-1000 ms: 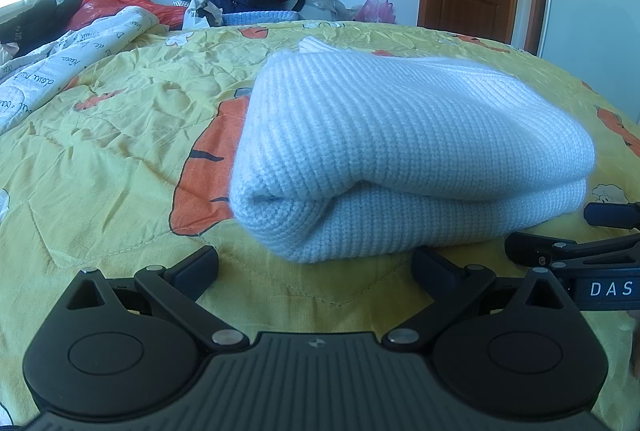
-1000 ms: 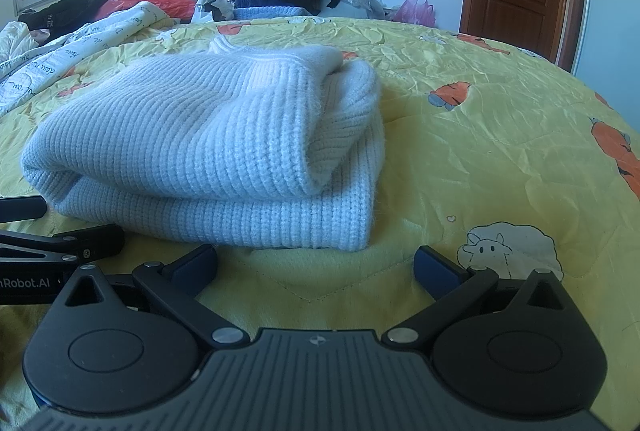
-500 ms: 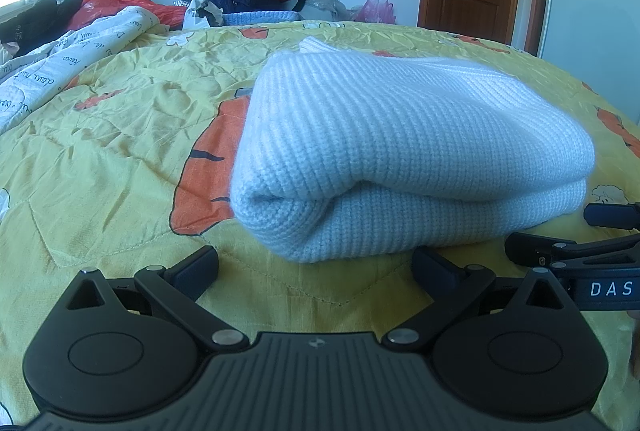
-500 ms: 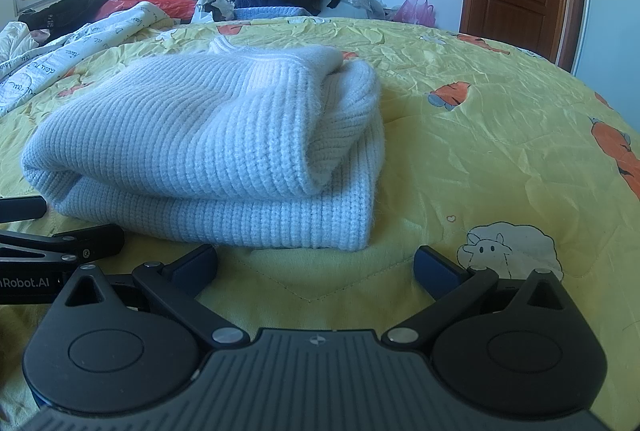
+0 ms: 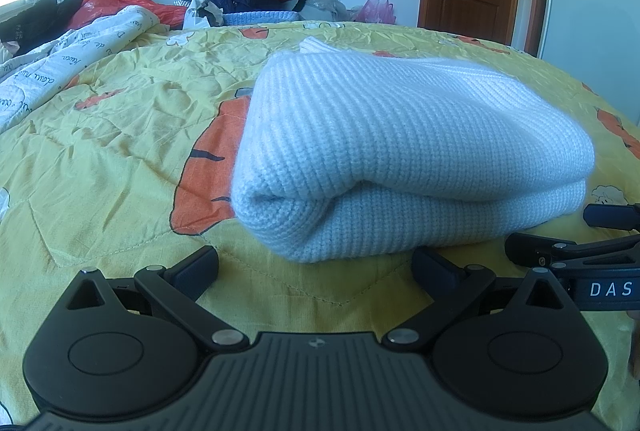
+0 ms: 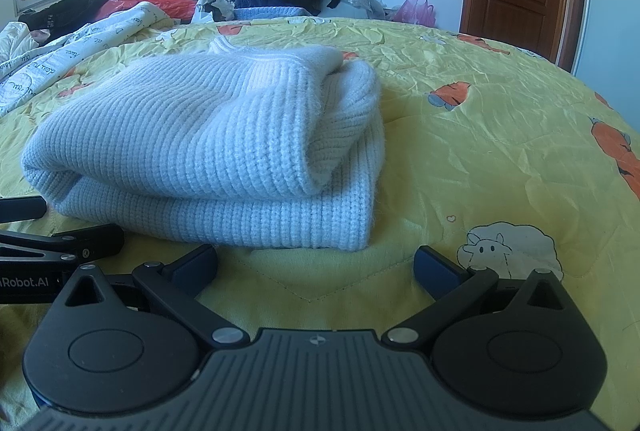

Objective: Fold small clothes

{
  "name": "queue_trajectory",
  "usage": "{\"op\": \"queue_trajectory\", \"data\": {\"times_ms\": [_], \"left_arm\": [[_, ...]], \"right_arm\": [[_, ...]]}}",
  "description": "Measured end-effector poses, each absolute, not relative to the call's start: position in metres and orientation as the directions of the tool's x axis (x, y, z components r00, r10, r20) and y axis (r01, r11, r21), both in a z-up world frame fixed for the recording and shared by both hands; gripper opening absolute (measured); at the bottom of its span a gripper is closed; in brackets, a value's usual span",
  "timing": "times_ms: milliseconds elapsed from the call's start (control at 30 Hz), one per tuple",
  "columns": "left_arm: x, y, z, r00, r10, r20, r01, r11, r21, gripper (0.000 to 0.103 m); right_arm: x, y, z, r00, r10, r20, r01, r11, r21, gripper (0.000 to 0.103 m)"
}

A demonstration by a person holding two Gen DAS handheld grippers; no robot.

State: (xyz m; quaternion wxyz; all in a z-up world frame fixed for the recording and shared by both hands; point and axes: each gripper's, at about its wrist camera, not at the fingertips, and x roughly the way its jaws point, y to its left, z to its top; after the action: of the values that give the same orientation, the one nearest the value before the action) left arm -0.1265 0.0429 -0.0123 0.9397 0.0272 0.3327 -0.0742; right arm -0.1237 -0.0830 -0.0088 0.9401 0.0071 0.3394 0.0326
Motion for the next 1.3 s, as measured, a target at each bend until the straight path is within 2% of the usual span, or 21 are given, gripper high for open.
{"op": "queue_trajectory", "data": {"times_ms": [200, 267, 500, 600, 967, 1300], "left_arm": [[-0.13, 0.044, -0.007, 0.754, -0.127, -0.645, 0.164, 0.986, -0.003, 0.103], [-0.138, 0.048, -0.001, 0.763, -0.102, -0.639, 0.121, 0.992, -0.014, 0.103], [-0.17, 0.047, 0.031, 0.786, -0.143, -0.602, 0.164, 0.986, -0.021, 0.103], [-0.169, 0.049, 0.036, 0.754, -0.152, -0.639, 0.153, 0.987, -0.055, 0.103], [-0.168, 0.055, 0.039, 0.748, -0.153, -0.646, 0.139, 0.988, -0.072, 0.103], [-0.164, 0.063, 0.04, 0.732, -0.205, -0.65, 0.139, 0.979, -0.152, 0.103]], "right_arm": [[-0.123, -0.084, -0.002, 0.742, 0.092, -0.665, -0.09, 0.995, 0.038, 0.102], [-0.129, -0.086, 0.005, 0.725, 0.086, -0.683, -0.074, 0.996, 0.047, 0.103], [-0.15, -0.081, 0.021, 0.697, 0.1, -0.71, -0.083, 0.995, 0.058, 0.103], [-0.152, -0.077, 0.025, 0.703, 0.093, -0.705, -0.09, 0.995, 0.041, 0.103], [-0.154, -0.075, 0.028, 0.713, 0.095, -0.695, -0.104, 0.994, 0.03, 0.103], [-0.155, -0.074, 0.028, 0.715, 0.098, -0.692, -0.11, 0.994, 0.028, 0.103]]}}
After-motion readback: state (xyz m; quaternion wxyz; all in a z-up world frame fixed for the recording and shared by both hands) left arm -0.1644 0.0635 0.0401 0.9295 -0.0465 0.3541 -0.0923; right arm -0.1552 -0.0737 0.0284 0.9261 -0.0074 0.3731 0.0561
